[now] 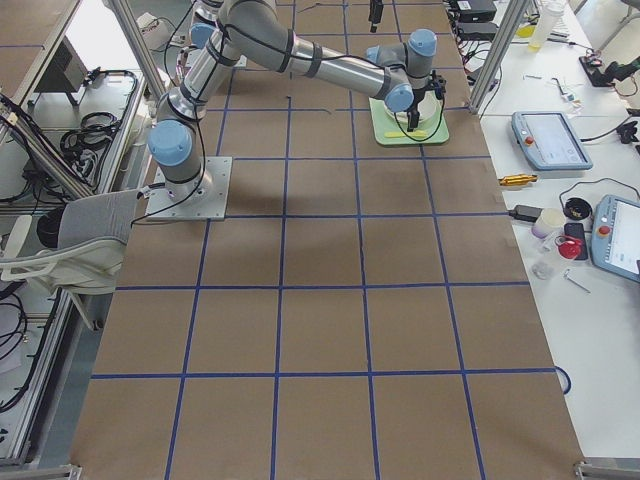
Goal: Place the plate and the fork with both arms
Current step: 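Open the right gripper and raise it away from the fork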
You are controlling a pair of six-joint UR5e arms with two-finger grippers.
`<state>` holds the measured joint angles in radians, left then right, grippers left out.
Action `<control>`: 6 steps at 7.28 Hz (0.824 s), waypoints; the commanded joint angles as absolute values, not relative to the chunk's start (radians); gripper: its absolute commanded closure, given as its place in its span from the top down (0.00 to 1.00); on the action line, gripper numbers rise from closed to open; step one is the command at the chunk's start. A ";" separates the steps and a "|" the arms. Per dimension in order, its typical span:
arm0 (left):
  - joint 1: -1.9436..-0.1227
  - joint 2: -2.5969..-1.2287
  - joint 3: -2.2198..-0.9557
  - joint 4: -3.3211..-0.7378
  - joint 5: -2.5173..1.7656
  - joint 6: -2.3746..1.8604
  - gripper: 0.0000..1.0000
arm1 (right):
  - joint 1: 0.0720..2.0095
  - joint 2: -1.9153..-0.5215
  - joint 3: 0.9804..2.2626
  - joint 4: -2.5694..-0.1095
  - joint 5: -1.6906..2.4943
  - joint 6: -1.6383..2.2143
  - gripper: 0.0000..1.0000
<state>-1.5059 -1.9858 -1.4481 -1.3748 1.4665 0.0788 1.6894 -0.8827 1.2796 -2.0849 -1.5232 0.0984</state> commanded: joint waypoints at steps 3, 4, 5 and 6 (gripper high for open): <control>-1.522 -1.876 -1.447 -1.494 1.498 0.052 1.00 | 1.689 -1.119 1.371 -1.838 -1.532 0.051 1.00; -1.525 -1.843 -1.450 -1.518 1.537 -0.033 1.00 | 1.689 -1.190 1.396 -1.756 -1.555 0.051 1.00; -1.548 -1.815 -1.451 -1.541 1.539 -0.088 1.00 | 1.692 -1.251 1.396 -1.632 -1.621 0.045 1.00; -1.571 -1.792 -1.456 -1.546 1.537 -0.128 1.00 | 1.692 -1.325 1.399 -1.553 -1.620 0.041 1.00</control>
<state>-1.5451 -1.8242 -1.4513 -1.5303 1.5326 -0.0703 1.6907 -1.2350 1.3921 -1.6681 -1.5961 0.0464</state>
